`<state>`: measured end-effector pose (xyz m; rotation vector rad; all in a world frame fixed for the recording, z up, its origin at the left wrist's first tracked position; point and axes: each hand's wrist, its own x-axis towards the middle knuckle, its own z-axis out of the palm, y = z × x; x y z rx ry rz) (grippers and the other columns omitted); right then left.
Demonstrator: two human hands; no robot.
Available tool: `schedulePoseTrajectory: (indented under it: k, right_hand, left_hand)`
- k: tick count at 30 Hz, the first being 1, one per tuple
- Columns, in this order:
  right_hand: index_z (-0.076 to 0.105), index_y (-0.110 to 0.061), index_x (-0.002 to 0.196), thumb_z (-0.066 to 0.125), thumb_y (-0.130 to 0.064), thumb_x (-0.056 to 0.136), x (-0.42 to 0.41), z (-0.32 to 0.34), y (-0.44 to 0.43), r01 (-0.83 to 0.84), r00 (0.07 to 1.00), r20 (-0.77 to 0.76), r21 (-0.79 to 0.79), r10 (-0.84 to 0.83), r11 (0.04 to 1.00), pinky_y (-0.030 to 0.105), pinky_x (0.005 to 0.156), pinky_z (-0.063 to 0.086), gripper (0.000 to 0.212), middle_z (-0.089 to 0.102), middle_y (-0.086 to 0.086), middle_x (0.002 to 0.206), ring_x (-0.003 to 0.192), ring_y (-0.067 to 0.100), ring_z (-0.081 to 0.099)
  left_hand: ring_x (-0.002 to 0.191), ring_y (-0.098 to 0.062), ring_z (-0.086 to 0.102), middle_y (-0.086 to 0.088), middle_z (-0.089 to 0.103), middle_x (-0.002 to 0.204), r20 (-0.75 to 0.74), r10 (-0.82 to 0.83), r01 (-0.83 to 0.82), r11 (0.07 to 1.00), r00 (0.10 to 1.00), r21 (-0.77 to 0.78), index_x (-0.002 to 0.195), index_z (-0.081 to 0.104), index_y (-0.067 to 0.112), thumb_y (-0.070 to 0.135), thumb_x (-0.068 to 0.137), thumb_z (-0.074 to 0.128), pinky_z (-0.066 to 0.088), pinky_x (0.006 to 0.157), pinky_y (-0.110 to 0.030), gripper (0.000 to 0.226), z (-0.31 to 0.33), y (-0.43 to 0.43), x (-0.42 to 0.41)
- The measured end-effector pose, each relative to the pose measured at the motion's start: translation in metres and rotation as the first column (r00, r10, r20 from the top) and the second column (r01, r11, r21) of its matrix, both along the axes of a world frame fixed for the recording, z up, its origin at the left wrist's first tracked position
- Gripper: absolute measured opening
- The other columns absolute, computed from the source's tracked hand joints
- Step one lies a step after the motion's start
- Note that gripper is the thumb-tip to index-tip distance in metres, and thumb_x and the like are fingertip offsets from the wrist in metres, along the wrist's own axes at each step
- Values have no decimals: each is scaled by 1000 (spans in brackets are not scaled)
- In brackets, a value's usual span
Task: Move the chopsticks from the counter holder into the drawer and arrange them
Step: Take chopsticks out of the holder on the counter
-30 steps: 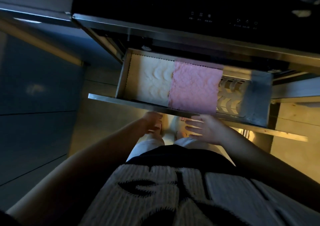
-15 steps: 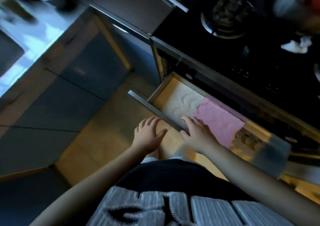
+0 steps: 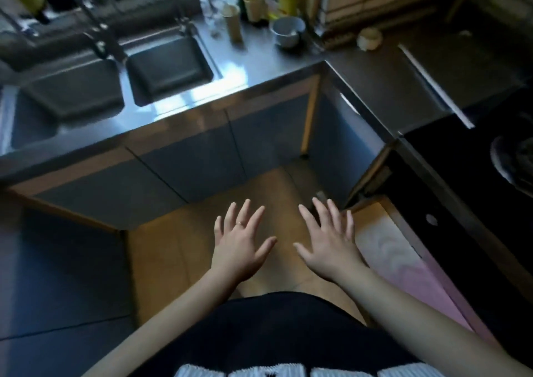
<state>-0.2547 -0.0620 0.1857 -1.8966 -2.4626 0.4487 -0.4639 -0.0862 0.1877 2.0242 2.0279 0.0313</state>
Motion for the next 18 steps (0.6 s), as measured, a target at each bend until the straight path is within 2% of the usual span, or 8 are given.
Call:
schedulePoseTrajectory:
  k: [4,8,13,18]
  right_hand:
    - [3,-37,149,44,-62,83,-92,9,29,-89,996,26,27,89,996,55,112,-12,82,0,-2,160,146,26,-9]
    - [2,-36,149,43,-63,84,-184,15,52,-213,976,50,35,211,976,57,113,-6,81,2,1,160,147,27,-6]
    - [-2,-38,148,41,-62,85,-281,22,75,-346,938,63,78,342,935,56,114,-2,80,3,0,159,147,25,-4]
    - [0,-38,148,39,-63,86,-359,33,102,-496,868,62,107,492,862,55,114,-3,78,3,-1,160,147,25,-3]
  left_hand:
    - [148,-20,-9,7,5,162,3,95,-95,995,995,12,150,13,42,75,84,20,-1,117,-52,74,8,5,-91]
    - [148,-21,-8,6,7,162,6,218,-218,975,976,32,150,13,42,75,84,20,-2,116,-51,74,13,5,-179]
    - [147,-19,-8,7,8,162,41,399,-400,915,916,45,150,11,42,76,82,15,-3,115,-51,76,16,-1,-265]
    - [147,-20,-6,6,10,162,74,538,-543,836,839,81,150,13,42,75,84,19,-2,116,-53,74,18,-2,-324]
